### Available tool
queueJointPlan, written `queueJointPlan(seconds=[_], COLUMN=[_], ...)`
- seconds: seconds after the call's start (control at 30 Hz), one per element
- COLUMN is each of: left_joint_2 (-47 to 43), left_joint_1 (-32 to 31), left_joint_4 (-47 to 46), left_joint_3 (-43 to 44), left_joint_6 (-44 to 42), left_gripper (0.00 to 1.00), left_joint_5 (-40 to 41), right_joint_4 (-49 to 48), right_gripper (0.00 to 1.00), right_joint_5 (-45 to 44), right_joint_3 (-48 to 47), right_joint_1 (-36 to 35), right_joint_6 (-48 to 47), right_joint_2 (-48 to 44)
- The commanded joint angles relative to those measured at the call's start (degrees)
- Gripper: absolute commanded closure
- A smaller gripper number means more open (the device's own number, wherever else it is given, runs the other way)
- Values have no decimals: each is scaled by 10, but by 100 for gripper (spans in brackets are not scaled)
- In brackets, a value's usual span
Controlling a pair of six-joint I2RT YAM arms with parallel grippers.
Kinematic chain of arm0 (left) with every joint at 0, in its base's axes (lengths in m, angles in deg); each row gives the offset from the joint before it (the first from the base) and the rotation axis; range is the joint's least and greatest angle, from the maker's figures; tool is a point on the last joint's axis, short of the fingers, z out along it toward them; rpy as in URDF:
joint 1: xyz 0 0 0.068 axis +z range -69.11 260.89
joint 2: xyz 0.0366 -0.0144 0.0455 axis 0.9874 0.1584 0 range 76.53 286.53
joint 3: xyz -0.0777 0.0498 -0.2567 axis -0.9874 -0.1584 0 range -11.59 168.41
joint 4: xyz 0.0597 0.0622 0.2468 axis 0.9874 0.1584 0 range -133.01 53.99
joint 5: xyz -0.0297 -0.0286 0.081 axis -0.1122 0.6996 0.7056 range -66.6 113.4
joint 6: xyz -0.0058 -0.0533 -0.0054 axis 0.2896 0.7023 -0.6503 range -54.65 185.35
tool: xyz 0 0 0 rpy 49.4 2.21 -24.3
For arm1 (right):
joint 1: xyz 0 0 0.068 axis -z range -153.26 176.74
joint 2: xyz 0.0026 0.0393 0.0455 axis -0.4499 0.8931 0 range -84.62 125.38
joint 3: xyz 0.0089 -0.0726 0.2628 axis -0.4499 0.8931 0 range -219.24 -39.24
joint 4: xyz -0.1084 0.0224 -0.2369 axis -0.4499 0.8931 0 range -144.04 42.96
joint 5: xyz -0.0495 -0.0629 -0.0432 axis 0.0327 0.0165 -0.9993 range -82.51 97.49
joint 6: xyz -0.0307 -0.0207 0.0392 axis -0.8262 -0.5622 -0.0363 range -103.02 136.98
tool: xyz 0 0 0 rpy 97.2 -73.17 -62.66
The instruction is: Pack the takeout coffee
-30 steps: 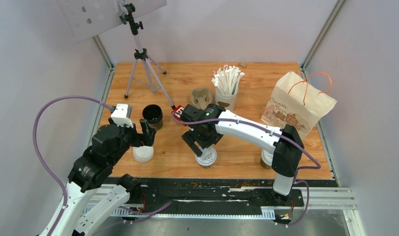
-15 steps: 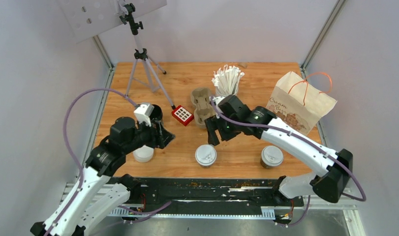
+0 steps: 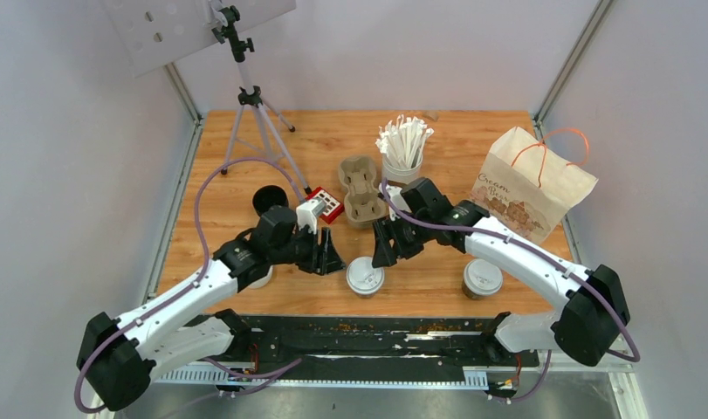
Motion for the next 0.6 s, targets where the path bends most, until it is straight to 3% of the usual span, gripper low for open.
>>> queueJointPlan(seconds=[0.0, 0.23, 0.57], left_joint_2=[23, 48, 70], left_joint_1=[-10, -13, -15], left_joint_4=[-85, -137, -191], left_joint_3=[-24, -57, -80], left_joint_6=[17, 18, 28], left_gripper=[41, 44, 48], left_joint_5=[-3, -8, -22], right_joint_4=[-50, -70, -88], right_gripper=[40, 53, 58], right_joint_5=[39, 37, 36], right_joint_3=[13, 33, 50], right_joint_1=[8, 17, 20], right_joint_6=[-19, -16, -13], right_joint_2=[6, 15, 23])
